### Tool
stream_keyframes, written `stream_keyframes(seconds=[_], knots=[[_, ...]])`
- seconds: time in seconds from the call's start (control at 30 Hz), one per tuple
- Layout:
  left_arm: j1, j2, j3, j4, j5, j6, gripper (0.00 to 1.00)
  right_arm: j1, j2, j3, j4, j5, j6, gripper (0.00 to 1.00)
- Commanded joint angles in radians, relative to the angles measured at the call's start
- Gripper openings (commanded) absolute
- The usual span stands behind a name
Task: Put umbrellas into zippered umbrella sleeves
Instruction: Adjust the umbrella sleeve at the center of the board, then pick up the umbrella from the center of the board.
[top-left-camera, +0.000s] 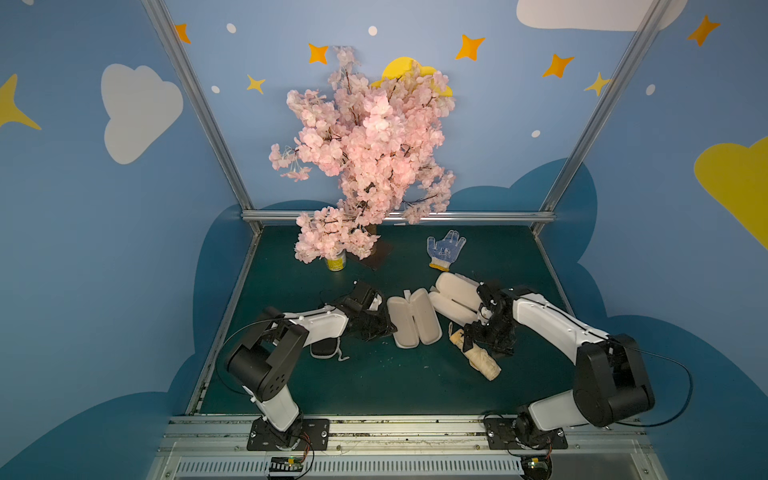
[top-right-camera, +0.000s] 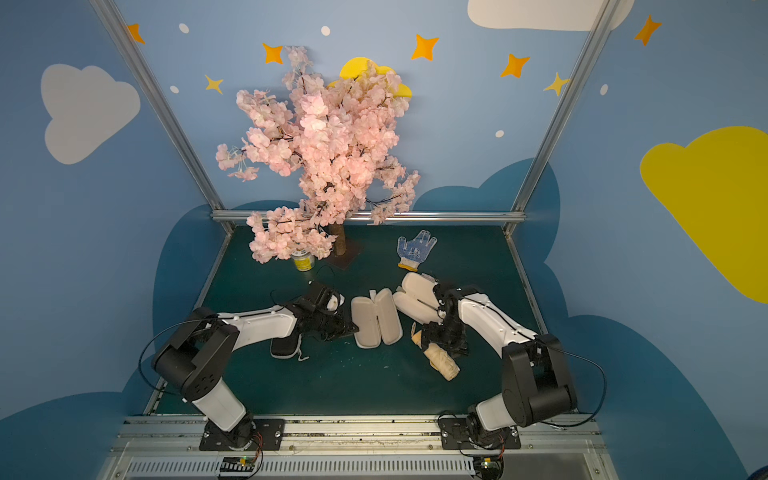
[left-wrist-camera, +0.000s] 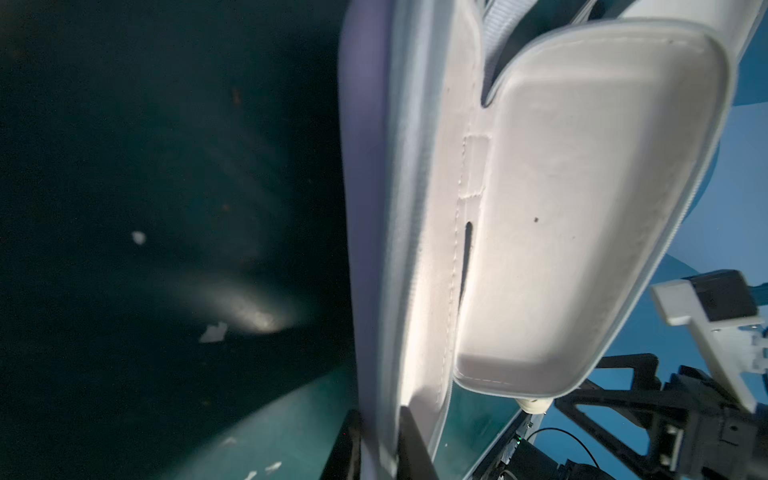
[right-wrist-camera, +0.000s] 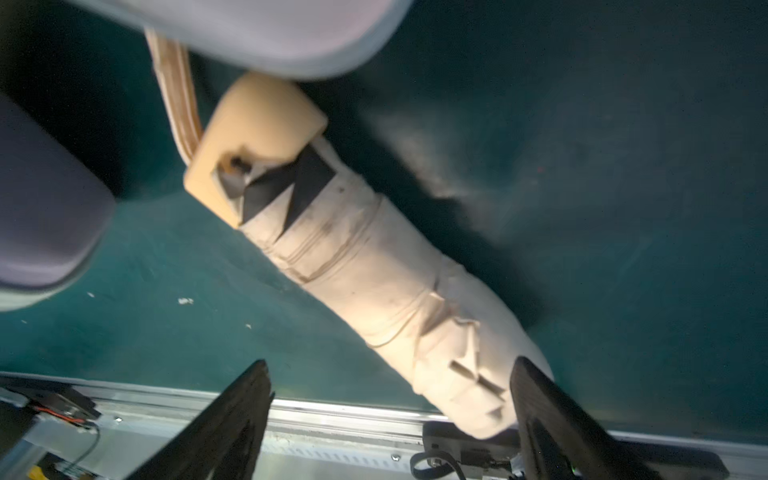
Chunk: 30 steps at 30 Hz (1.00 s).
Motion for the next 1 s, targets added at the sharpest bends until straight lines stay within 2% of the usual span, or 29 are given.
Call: stream_keyframes(seconds=[0.0,0.13,0.33,0.43,0.5,0.6,0.67,0.73,0.97], knots=[[0.022,-0.05,0.025,-0.075,0.069,0.049,0.17,0.028,0.044,0.014,-0.044,0.131,0.023,0.9],[0.04,-0.077,0.019,-0.1,0.082,0.062,0.17,0.066,0.086,0.043,-0.061,0.235,0.003,0.9],[0.034,-0.049,0.005,-0.051,0.1,0.055,0.16,0.111,0.157,0.049,0.025,0.133,-0.066,0.85],[0.029,-0.041,-0.014,-0.029,0.096,0.044,0.16,0.151,0.185,0.064,0.035,0.128,-0.072,0.77],[0.027,-0.049,-0.024,-0.019,0.087,0.041,0.15,0.183,0.195,0.073,0.032,0.13,-0.081,0.75],[0.024,-0.051,-0.03,-0.01,0.087,0.045,0.15,0.206,0.207,0.078,0.027,0.117,-0.087,0.61],[0.016,-0.051,-0.033,-0.003,0.07,0.053,0.14,0.219,0.195,0.09,0.003,0.088,-0.099,0.45],[0.005,-0.048,-0.037,0.0,0.048,0.067,0.14,0.233,0.158,0.106,-0.041,0.054,-0.108,0.35],[-0.02,-0.061,-0.119,0.119,-0.04,0.053,0.1,0.242,-0.14,0.163,-0.277,-0.229,-0.031,0.22]])
